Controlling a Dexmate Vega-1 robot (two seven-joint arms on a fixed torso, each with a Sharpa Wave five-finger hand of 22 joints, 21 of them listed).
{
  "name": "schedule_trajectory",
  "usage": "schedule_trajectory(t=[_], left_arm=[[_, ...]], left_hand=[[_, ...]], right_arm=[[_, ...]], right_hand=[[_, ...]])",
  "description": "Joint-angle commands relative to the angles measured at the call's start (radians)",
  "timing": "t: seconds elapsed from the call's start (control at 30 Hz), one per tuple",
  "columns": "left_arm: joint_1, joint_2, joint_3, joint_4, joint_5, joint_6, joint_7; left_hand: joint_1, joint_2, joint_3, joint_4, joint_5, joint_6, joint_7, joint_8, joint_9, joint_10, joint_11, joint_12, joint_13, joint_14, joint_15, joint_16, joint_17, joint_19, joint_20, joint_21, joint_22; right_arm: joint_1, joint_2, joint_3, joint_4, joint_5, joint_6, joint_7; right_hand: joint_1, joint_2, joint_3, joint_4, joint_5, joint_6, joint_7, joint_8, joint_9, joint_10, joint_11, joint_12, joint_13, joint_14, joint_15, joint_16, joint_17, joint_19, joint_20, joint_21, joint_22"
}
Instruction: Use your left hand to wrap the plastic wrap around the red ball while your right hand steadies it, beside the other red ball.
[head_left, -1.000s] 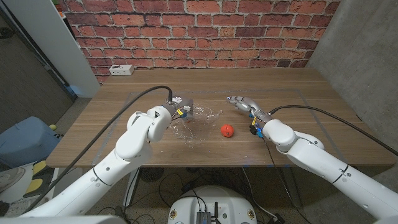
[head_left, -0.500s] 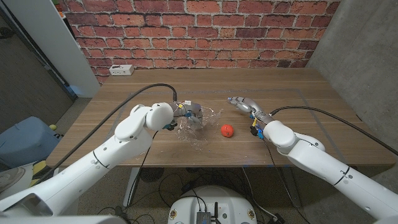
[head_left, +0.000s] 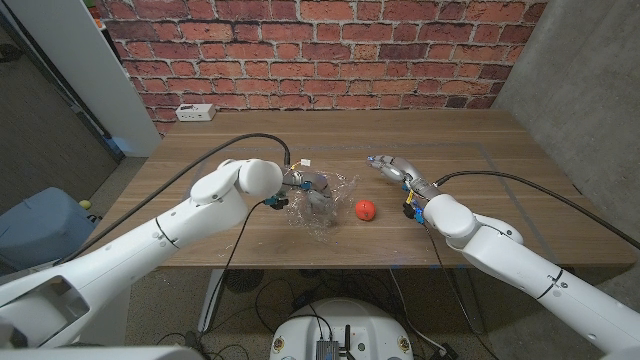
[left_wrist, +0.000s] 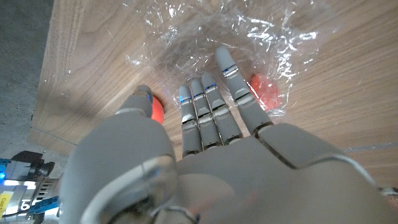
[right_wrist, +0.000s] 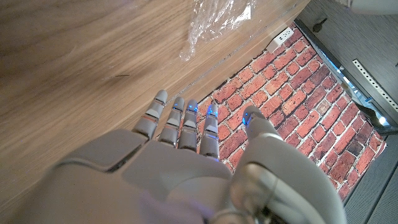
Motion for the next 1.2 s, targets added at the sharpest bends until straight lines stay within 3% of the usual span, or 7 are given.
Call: schedule_trajectory(t=[0.03,0.23,0.4,0.5,0.73,0.9,1.2], left_arm=[[-0.116,0.014,0.042,0.126,-0.264,-0.035,-0.079],[-0.164,0.021,0.073,0.171,-0.344,-0.048,-0.096],[-0.156,0.048,0.058,0.158,-0.384,-0.089,-0.037],[-0.118,0.077,0.021,0.132,-0.400,-0.142,0.048],[-0.002,0.157,-0.067,0.038,-0.352,-0.234,0.283],[0.067,0.203,-0.107,-0.037,-0.254,-0.232,0.415],[0.128,0.234,-0.125,-0.105,-0.082,-0.135,0.505]], left_hand=[[-0.079,-0.006,-0.027,0.027,0.006,-0.148,0.000,-0.027,-0.022,-0.057,0.043,-0.028,-0.011,-0.028,0.029,-0.003,0.004,0.002,0.022,-0.026,0.002],[-0.143,0.008,-0.042,0.056,0.009,-0.283,-0.001,-0.031,-0.037,-0.102,0.082,-0.038,-0.016,-0.061,0.069,-0.007,0.005,-0.012,0.059,-0.058,0.001],[-0.157,0.013,-0.045,0.062,0.010,-0.318,-0.006,-0.029,-0.041,-0.118,0.082,-0.040,-0.016,-0.069,0.071,-0.007,0.004,-0.022,0.067,-0.070,0.001],[-0.157,0.029,-0.036,0.060,0.013,-0.327,-0.014,-0.017,-0.046,-0.126,0.074,-0.037,-0.017,-0.084,0.064,-0.009,0.003,-0.084,0.070,-0.105,0.003],[-0.092,0.049,0.011,-0.012,0.010,-0.235,-0.105,0.013,-0.056,-0.147,-0.005,-0.031,-0.035,-0.154,0.028,-0.014,-0.002,-0.285,0.080,-0.210,0.012],[-0.040,0.023,0.029,-0.079,0.005,-0.173,-0.178,0.016,-0.057,-0.187,-0.048,-0.037,-0.048,-0.257,0.007,-0.025,-0.003,-0.408,0.103,-0.274,0.015],[0.091,0.047,0.085,-0.145,0.018,-0.134,-0.216,0.011,-0.055,-0.247,-0.076,-0.039,-0.061,-0.388,-0.015,-0.025,-0.005,-0.487,0.083,-0.321,0.016]], right_arm=[[0.020,0.009,-0.012,0.008,-0.017,-0.012,0.001],[0.029,0.018,-0.014,0.020,-0.017,-0.010,0.003],[0.036,0.024,-0.016,0.033,-0.018,-0.003,0.006],[0.040,0.028,-0.019,0.039,-0.020,0.000,0.006],[0.041,0.034,-0.021,0.048,-0.026,0.002,0.000],[0.035,0.037,-0.022,0.048,-0.035,0.008,-0.013],[0.012,0.050,-0.030,0.035,-0.063,0.007,-0.051]], right_hand=[[-0.004,-0.008,0.001,0.006,0.002,0.005,-0.004,0.001,0.002,0.004,-0.003,0.005,0.002,0.011,-0.002,0.005,0.003,0.005,0.004,0.007,0.000],[-0.006,-0.009,0.000,0.007,0.002,0.006,-0.004,0.001,0.002,0.006,0.000,0.005,0.002,0.011,-0.002,0.006,0.003,0.006,0.005,0.008,0.000],[-0.007,-0.009,-0.001,0.008,0.002,0.005,-0.003,0.001,0.002,0.006,-0.002,0.005,0.002,0.011,-0.001,0.006,0.003,0.006,0.005,0.008,0.000],[-0.007,-0.009,-0.001,0.008,0.001,0.005,-0.004,0.001,0.002,0.007,0.002,0.006,0.002,0.011,-0.001,0.006,0.003,0.006,0.005,0.008,0.000],[-0.004,-0.007,0.001,0.006,0.002,0.004,-0.006,0.000,0.002,0.005,-0.001,0.005,0.002,0.011,-0.004,0.006,0.003,0.006,0.003,0.007,0.000],[0.002,-0.004,0.005,0.003,0.003,0.004,-0.007,0.000,0.002,0.003,-0.009,0.004,0.001,0.010,-0.008,0.005,0.002,0.007,0.001,0.008,0.000],[0.014,-0.004,0.011,-0.005,0.005,0.001,-0.012,0.000,0.002,-0.002,-0.021,0.003,0.001,0.007,-0.016,0.003,0.000,0.006,-0.002,0.008,0.000]])
